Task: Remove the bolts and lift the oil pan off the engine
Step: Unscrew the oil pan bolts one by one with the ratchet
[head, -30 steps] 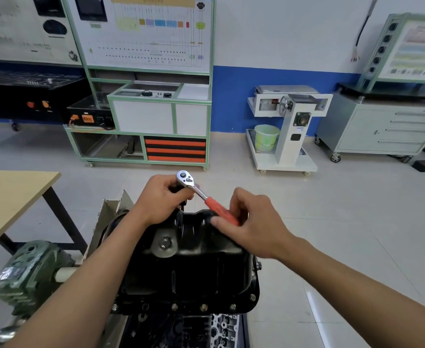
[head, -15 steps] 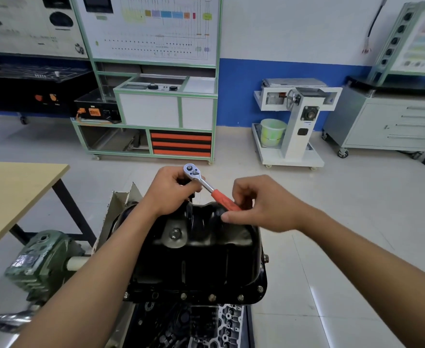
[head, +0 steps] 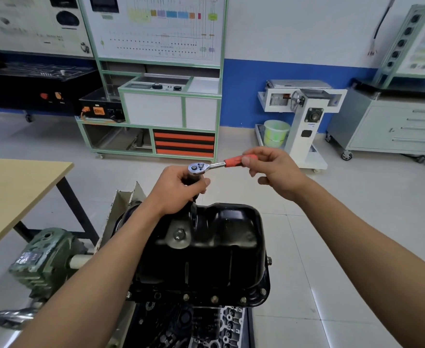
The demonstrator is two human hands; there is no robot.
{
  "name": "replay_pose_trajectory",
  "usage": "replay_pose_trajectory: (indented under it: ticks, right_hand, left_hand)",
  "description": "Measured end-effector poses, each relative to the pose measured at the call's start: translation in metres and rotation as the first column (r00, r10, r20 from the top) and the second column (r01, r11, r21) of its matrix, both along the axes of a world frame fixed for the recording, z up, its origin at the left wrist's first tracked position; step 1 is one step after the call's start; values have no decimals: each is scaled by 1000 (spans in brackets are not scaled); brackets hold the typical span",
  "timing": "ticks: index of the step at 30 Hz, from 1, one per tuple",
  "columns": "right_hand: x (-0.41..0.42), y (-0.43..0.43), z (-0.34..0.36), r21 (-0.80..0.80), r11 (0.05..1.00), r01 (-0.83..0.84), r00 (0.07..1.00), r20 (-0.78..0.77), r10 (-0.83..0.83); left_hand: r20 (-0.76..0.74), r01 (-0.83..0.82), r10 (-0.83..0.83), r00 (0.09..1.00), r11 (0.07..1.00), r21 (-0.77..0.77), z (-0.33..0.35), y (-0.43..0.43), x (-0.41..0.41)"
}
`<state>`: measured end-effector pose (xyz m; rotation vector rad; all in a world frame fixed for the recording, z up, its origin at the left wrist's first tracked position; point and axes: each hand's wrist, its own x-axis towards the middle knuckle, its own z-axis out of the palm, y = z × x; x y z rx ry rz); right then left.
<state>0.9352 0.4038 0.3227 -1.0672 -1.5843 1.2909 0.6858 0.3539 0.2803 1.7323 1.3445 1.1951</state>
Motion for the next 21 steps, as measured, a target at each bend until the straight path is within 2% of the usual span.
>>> replay_pose_trajectory:
  ticks: [4, 10, 14, 17, 21]
  right_hand:
    - [-26, 11, 6, 26, 993, 114, 993, -17, -113]
    - [-57, 8, 14, 135, 982, 130, 991, -21, -129]
    - [-41, 0, 7, 25, 978, 206, 978, 4, -206]
    - [-24, -7, 0, -65, 967, 246, 967, -59, -250]
    - [-8, -30, -9, -61, 968, 245, 968, -48, -248]
  left_hand:
    - [6, 43, -43, 999, 999, -5, 0, 2, 0]
    - [10, 62, -62, 998, 998, -4, -3, 3, 0]
    - [1, 46, -46, 999, 999, -2, -2, 2, 2]
    - [-6, 18, -18, 1000, 1000, 8, -2, 3, 3]
    - [20, -27, 27, 999, 1000, -1, -5, 4, 2]
